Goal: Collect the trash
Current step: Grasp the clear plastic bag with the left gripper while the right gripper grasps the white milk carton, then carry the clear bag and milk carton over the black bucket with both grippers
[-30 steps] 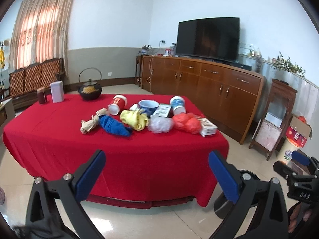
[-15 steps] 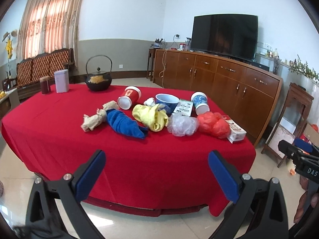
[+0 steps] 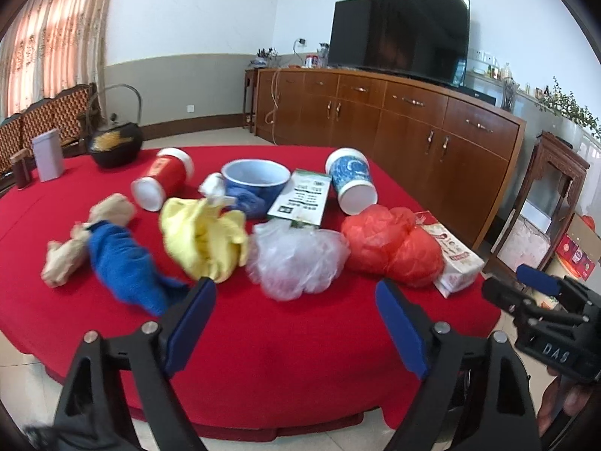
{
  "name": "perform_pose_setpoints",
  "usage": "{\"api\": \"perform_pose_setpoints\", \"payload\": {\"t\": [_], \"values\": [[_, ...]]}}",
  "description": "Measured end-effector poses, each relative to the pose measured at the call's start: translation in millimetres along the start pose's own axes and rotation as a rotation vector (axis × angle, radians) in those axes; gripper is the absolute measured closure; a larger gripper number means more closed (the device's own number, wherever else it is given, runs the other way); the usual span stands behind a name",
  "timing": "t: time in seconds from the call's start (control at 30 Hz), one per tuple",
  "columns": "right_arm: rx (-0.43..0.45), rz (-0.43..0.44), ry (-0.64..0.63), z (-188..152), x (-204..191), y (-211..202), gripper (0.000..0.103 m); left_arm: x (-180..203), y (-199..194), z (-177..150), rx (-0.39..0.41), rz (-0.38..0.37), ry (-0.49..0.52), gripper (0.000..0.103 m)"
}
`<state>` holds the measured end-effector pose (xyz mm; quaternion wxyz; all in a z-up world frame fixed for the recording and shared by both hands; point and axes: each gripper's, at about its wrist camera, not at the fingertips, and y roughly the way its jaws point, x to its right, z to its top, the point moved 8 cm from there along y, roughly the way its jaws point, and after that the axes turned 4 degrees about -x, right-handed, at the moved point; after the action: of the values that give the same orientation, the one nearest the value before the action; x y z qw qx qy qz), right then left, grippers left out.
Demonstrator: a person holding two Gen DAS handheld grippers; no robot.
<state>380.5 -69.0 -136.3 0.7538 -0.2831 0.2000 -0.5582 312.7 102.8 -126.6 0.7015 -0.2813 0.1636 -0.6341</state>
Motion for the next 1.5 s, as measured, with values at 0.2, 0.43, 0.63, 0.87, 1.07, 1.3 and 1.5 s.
{"api": "perform_pose_setpoints", "payload": {"t": [0.2, 0.43, 0.63, 0.87, 1.07, 1.3, 1.5], "values": [[-0.042, 0.021, -0.001, 0, 5, 35, 0.032, 2, 31, 3, -0.041, 0.017, 0.011, 0.020], [-0.061, 0.055, -0.006, 3, 4, 54, 0.040, 2, 53, 8, -0.070, 0.011, -0.001, 0.027], [-0.039, 0.060, -0.016, 3, 5, 50, 0.049, 6, 56, 11, -0.074, -0.014, 0.013, 0.054], [-0.002, 0.036, -0.004, 4, 9, 33, 0.049, 11, 36, 18, -0.018, -0.031, 0.036, 0.058], [0.013, 0.017, 0.016, 3, 15, 19, 0.049, 13, 23, 18, -0.001, -0.030, 0.046, 0.058], [0.021, -0.004, 0.046, -9, 24, -3, 0.049, 17, 9, 2, -0.009, -0.033, 0.050, 0.058], [0.030, -0.026, 0.078, -21, 35, -28, 0.049, 30, -12, -5, 0.001, -0.053, 0.062, 0.058]]}}
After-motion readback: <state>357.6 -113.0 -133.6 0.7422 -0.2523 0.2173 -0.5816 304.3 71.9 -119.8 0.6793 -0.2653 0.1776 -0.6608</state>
